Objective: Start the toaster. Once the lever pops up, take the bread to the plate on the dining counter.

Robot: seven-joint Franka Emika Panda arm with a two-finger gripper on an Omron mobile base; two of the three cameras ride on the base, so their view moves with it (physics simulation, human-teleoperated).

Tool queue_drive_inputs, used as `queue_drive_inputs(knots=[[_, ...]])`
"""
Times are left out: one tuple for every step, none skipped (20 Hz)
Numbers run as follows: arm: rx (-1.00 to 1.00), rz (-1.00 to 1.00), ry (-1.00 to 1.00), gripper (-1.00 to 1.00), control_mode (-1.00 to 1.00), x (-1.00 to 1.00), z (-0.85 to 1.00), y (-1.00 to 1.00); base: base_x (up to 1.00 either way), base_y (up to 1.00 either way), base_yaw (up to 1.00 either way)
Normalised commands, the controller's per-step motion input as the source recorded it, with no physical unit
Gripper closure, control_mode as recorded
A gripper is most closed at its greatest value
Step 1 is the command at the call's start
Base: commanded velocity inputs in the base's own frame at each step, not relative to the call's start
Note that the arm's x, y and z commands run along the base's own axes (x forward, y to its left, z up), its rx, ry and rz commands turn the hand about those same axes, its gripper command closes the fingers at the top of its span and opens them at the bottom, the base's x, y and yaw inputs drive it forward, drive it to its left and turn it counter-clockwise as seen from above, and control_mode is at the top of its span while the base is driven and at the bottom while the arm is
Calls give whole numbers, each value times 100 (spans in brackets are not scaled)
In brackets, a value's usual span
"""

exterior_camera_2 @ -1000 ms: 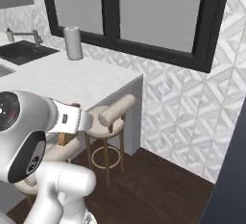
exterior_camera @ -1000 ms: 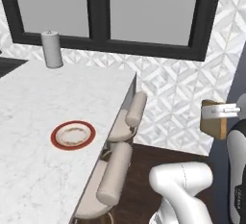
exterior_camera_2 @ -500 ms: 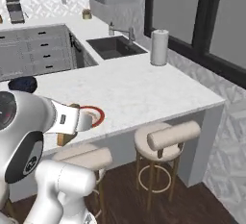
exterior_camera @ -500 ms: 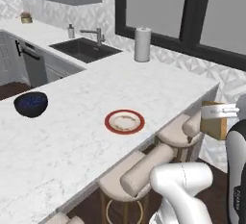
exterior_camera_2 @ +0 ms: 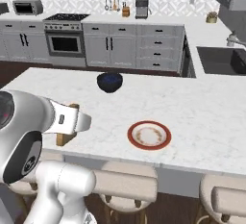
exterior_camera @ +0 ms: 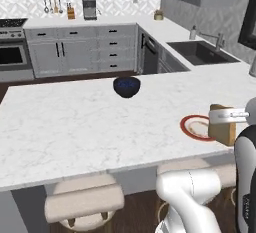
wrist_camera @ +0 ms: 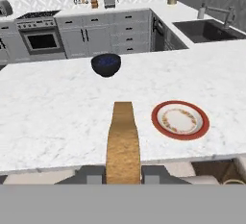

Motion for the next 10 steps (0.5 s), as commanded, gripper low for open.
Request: queue_drive_inputs(knots=[[0,0,0,100,100,0,0,0,51,-25,74],[0,0,0,100,100,0,0,0,52,-57,56],[0,0,0,100,100,0,0,0,34,-53,46],[0,0,0,100,100,0,0,0,24,-44,33],[0,0,0,100,100,0,0,0,19,-54,26],[0,0,0,100,100,0,0,0,17,-61,17],[5,11,10,100,-100,14,-35,-70,0,0,0],[5,9,10,100,-100,16,-28,-75,0,0,0],[9,9,10,100,-100,11,-29,-86,0,0,0],[9,9,16,100,-100,19,-30,-84,0,0,0]])
